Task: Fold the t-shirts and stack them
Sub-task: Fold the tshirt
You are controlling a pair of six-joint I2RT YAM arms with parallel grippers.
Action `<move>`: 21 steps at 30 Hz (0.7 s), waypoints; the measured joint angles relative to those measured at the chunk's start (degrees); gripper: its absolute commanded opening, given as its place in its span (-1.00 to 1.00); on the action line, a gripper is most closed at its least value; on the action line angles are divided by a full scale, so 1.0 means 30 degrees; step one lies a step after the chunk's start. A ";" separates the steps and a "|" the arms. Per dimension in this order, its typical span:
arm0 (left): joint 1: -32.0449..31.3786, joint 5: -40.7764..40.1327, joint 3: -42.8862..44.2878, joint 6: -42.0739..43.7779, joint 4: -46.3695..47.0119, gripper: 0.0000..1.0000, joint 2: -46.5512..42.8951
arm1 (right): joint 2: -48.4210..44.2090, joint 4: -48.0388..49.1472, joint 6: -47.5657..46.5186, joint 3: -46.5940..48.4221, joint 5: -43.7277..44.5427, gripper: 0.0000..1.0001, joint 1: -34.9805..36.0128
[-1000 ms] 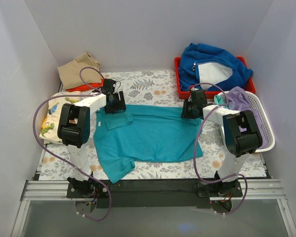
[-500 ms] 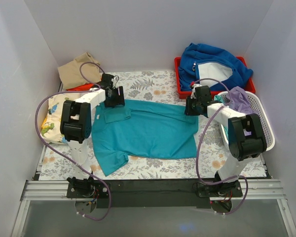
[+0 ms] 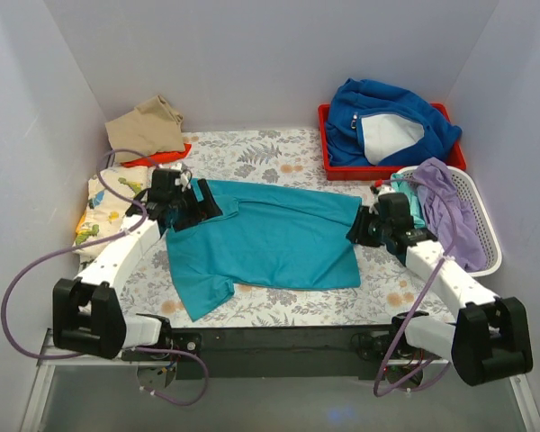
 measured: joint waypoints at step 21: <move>-0.3147 -0.1253 -0.8378 -0.8670 -0.2448 0.69 -0.6696 | -0.9500 -0.7067 0.6630 -0.7584 0.1486 -0.08 0.0758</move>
